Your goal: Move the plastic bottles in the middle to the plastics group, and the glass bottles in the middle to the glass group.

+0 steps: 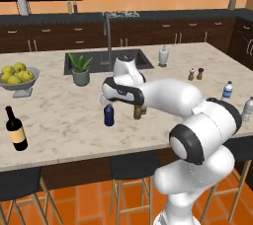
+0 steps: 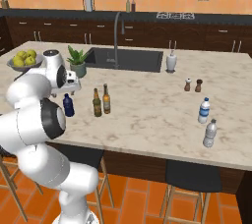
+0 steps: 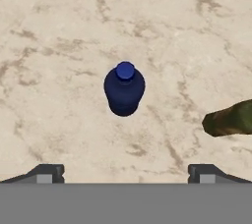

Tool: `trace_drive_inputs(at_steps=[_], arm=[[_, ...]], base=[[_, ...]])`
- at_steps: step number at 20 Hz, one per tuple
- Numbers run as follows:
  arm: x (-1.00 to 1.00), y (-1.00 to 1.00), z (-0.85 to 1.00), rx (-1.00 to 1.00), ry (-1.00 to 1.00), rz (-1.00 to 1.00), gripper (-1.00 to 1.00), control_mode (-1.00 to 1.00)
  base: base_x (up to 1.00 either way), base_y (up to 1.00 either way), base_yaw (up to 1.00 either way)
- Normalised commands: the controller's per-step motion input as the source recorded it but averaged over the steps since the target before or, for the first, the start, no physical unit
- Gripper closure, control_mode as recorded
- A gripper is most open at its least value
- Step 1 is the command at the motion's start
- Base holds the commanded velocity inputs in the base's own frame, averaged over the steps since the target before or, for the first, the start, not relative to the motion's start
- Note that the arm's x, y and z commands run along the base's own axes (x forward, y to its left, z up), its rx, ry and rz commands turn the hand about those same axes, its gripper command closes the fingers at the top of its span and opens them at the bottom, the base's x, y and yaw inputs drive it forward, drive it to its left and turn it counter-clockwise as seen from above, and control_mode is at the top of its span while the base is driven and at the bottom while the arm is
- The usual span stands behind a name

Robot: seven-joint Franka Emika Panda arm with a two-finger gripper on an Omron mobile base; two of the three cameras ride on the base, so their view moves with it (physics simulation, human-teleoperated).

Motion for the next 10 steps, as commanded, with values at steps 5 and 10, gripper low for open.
trace_drive_inputs(at_steps=[5, 10], arm=[[0.23, 0.14, -0.02, -0.11, 0.1, 0.0, -1.0, -1.0], [0.19, 0.1, -0.12, 0.0, 0.0, 0.0, -1.0, -1.0]], base=[[0.0, 0.0, 0.0], [0.0, 0.0, 0.0]])
